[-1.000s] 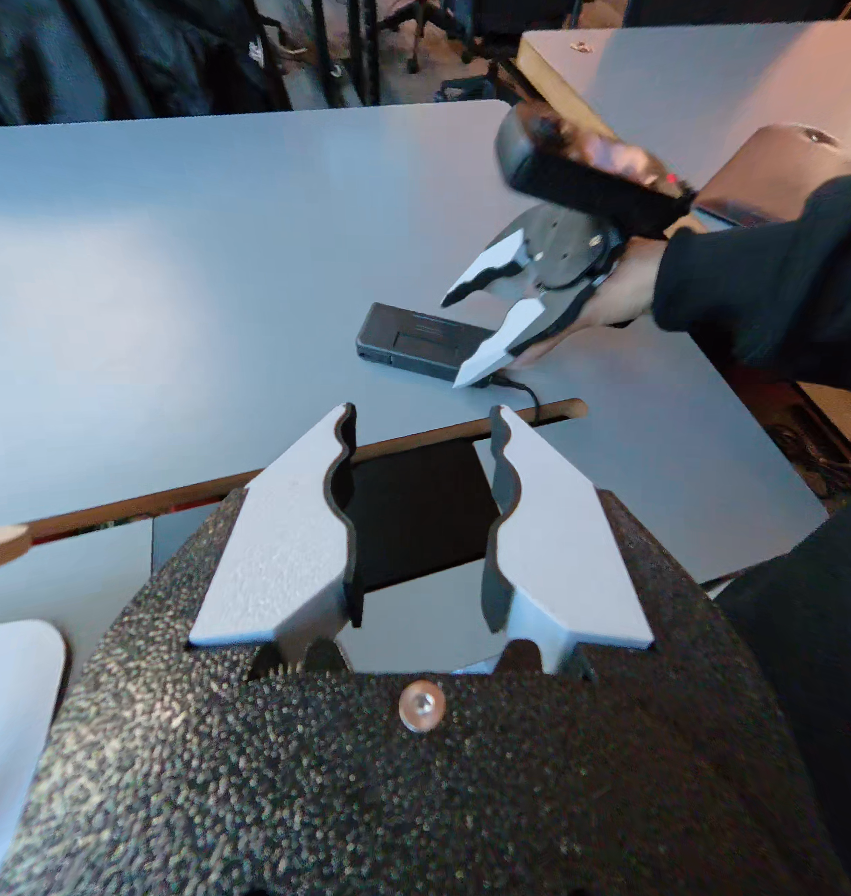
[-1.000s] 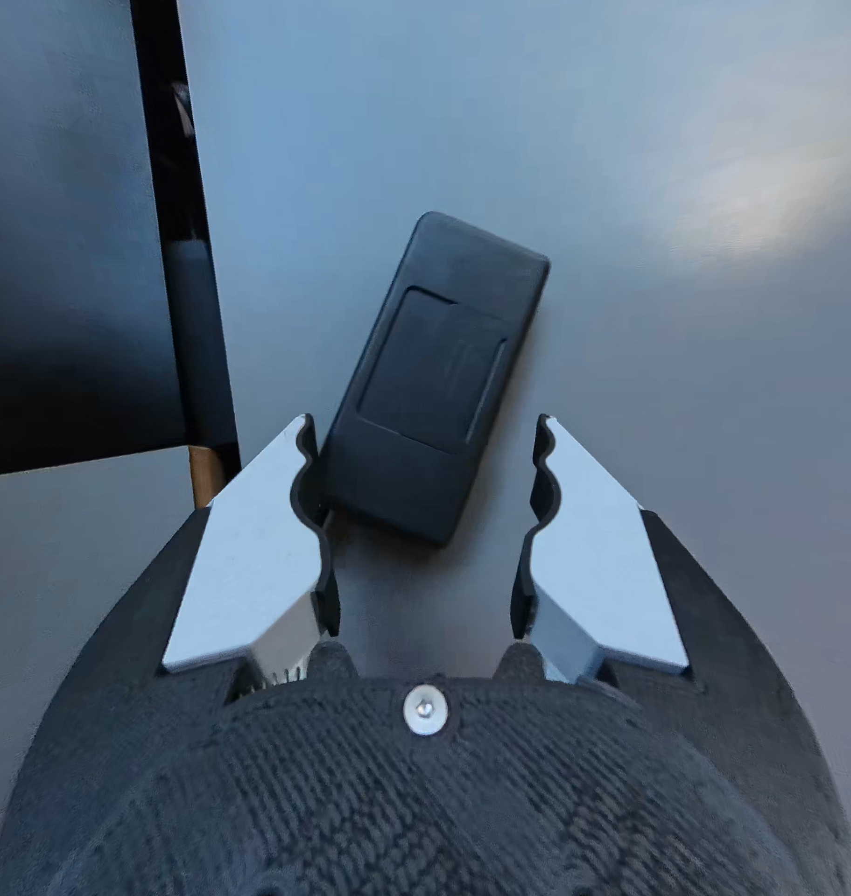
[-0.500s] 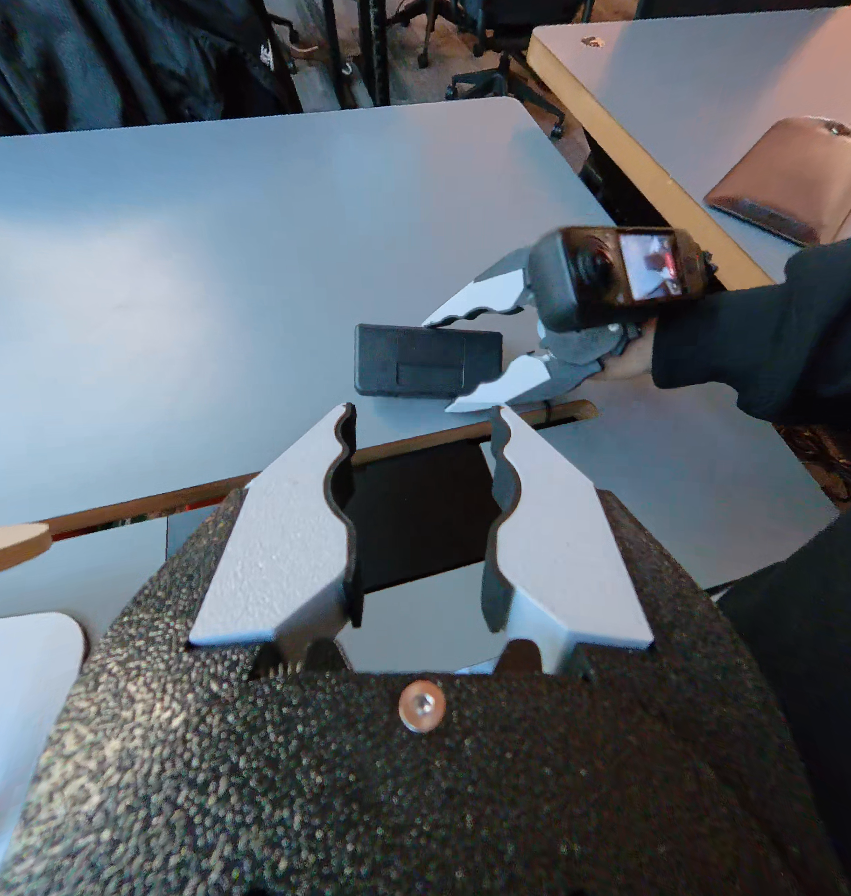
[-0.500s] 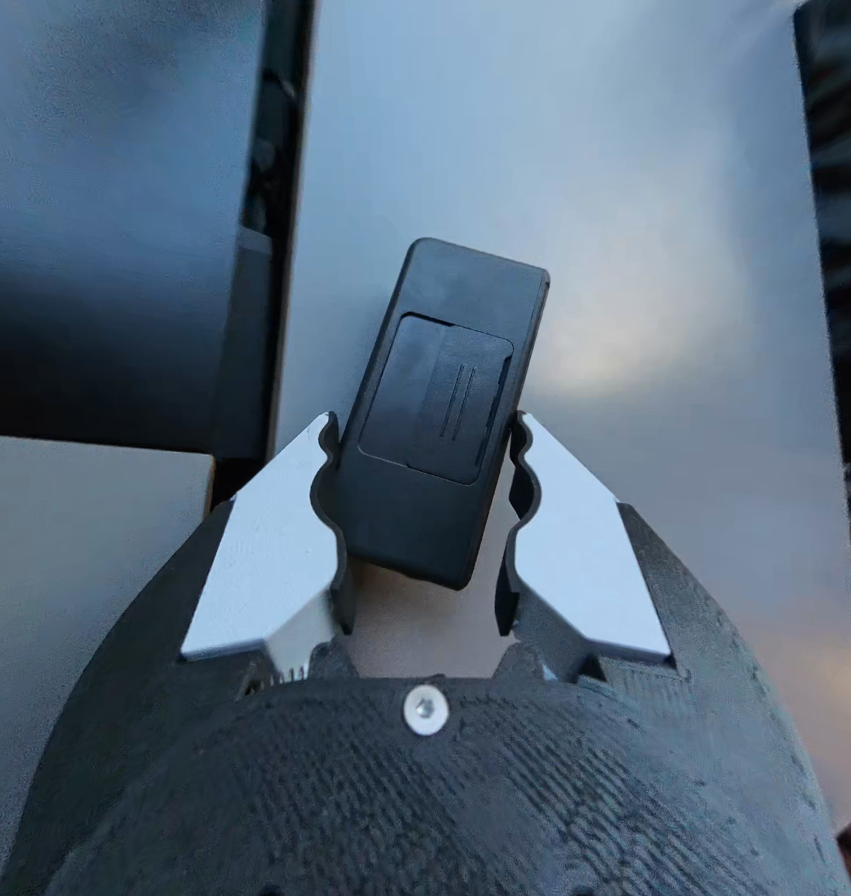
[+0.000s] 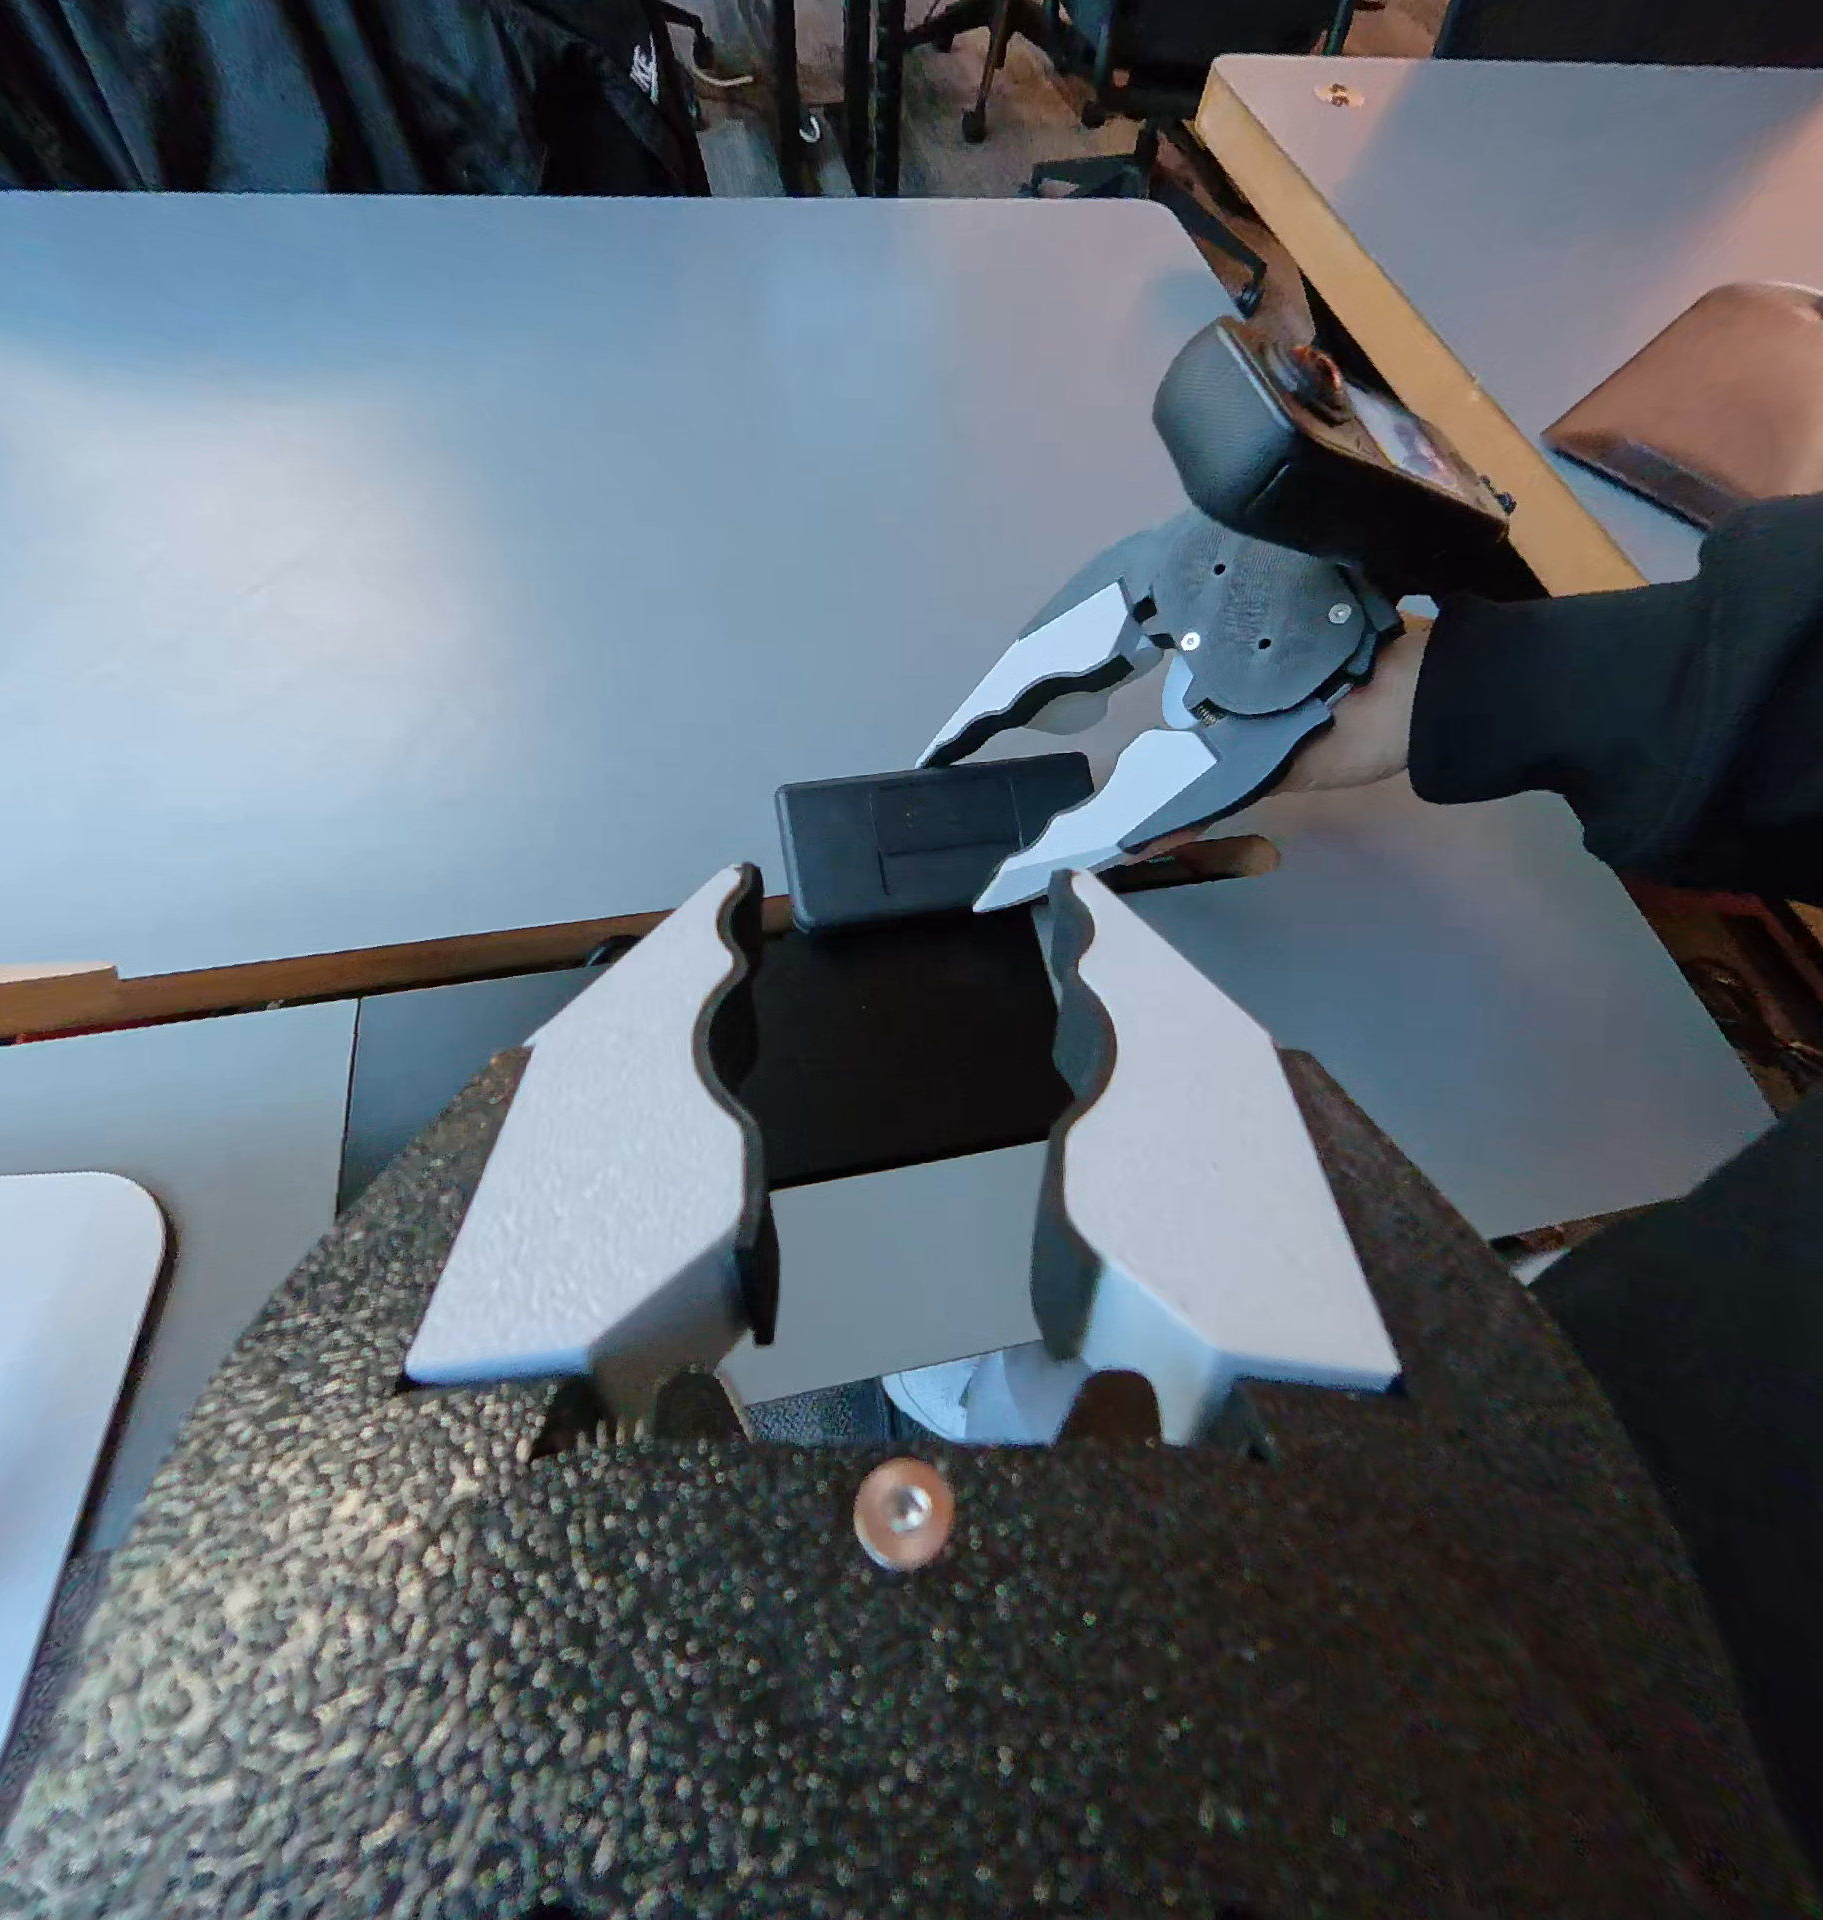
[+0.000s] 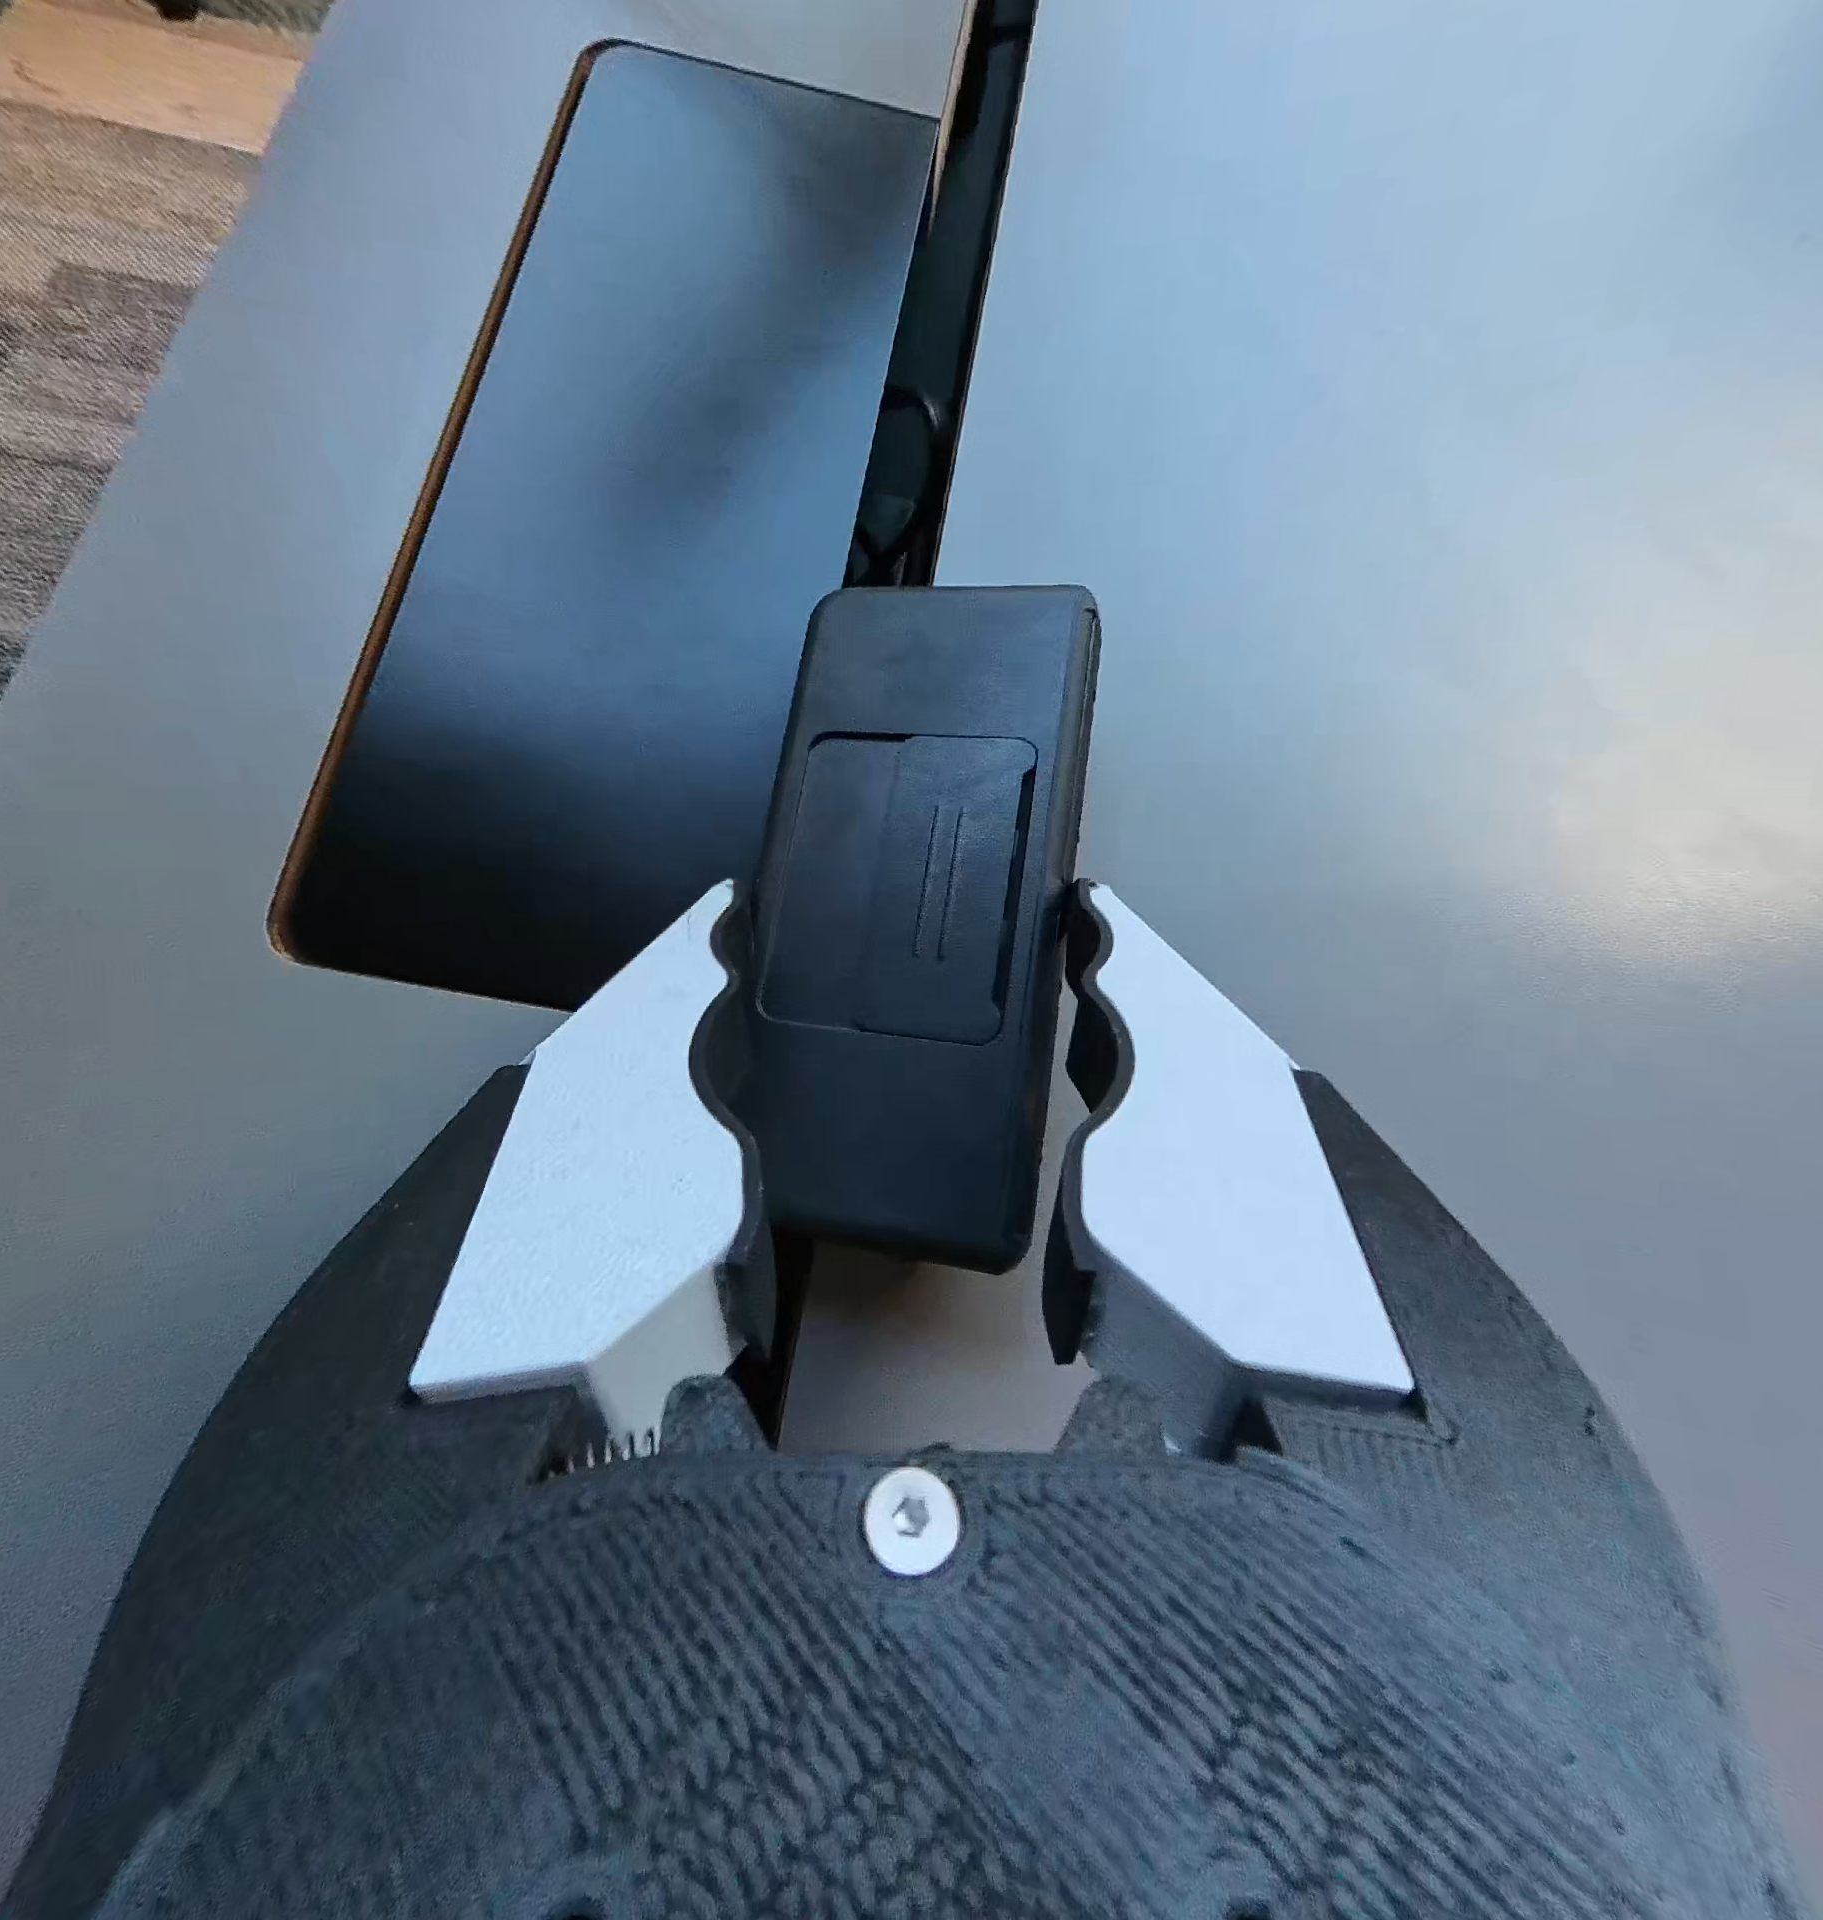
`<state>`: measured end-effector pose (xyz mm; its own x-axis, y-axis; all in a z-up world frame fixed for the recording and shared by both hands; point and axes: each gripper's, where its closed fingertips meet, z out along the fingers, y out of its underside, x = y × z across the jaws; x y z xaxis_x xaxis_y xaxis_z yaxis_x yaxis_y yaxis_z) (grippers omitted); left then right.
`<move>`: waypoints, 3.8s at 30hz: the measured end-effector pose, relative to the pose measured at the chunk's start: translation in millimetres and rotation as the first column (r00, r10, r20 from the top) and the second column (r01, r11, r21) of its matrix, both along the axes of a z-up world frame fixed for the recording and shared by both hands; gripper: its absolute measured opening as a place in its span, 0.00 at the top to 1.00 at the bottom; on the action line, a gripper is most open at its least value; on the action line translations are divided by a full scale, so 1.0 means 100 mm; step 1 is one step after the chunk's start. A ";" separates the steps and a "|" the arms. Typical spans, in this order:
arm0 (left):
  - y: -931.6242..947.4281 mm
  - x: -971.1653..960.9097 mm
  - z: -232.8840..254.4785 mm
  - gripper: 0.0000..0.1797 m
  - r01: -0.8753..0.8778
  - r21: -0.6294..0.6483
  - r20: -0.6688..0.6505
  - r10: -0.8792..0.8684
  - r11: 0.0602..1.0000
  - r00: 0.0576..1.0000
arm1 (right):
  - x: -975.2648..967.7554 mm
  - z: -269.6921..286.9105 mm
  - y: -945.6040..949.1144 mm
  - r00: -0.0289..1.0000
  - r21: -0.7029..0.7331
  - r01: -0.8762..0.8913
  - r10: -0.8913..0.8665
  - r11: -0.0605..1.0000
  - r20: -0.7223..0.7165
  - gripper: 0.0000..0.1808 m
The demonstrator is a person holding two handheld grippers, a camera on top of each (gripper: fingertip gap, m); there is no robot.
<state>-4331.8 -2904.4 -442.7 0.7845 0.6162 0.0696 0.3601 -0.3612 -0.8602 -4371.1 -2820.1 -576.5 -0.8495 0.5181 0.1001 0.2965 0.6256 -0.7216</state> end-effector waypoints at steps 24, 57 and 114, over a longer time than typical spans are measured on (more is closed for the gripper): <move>-0.49 1.17 0.58 0.70 0.041 0.064 -0.203 -0.027 0.997 0.979 | 0.92 1.49 -0.79 0.927 -0.290 0.228 -0.299 0.930 -0.228 0.67; 2.98 4.97 1.13 0.64 0.638 0.080 -0.235 -0.607 0.766 0.759 | 6.40 2.50 2.99 0.497 -0.158 0.798 -0.784 0.581 -0.370 0.67; 15.79 10.85 1.52 0.50 0.819 0.155 -0.332 -0.751 0.553 0.570 | 13.19 2.78 15.41 -0.103 -0.290 0.957 -0.936 -0.001 -0.337 0.35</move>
<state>-3246.5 -1325.0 -290.8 0.9566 -0.2738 -0.1003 -0.1481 -0.1600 -0.9759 -3052.6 -1278.9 -298.4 0.6105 0.7592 0.2256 0.3724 -0.0238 -0.9278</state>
